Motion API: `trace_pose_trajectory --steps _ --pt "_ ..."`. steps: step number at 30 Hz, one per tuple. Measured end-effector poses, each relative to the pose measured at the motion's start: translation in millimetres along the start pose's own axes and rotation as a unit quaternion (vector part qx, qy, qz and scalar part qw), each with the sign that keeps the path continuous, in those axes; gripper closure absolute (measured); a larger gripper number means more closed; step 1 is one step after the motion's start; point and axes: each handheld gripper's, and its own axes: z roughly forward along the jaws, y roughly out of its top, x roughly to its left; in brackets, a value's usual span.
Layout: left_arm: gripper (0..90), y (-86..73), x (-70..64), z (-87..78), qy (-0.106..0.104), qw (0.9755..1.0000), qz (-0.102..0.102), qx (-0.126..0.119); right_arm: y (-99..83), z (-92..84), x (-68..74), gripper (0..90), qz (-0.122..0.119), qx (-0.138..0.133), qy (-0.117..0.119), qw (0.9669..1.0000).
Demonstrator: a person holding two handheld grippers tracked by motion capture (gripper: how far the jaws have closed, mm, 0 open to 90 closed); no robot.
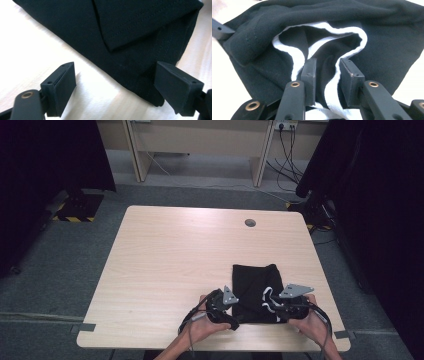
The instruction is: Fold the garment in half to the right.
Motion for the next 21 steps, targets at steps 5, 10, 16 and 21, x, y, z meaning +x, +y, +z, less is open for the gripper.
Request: trace_pose_trajectory --steps 5,10,16,21 --pt "16.6 -1.2 21.4 -1.6 0.029 0.9993 -0.023 -0.005 16.9 16.7 -6.7 67.3 -0.002 -0.002 -0.003 1.0000" --pt "16.0 -2.9 38.0 -2.1 0.030 0.9987 -0.039 -0.011 32.8 29.3 -13.7 60.5 -0.003 0.005 -0.006 1.0000" --pt "13.7 -8.9 38.8 -10.5 0.019 0.9987 -0.046 -0.015 48.6 9.8 -13.0 51.8 0.001 -0.022 -0.011 0.9997" --pt "12.3 -12.7 35.6 -7.8 0.038 0.9988 -0.027 -0.016 73.0 2.0 2.2 50.5 -0.008 -0.050 0.016 0.9986"
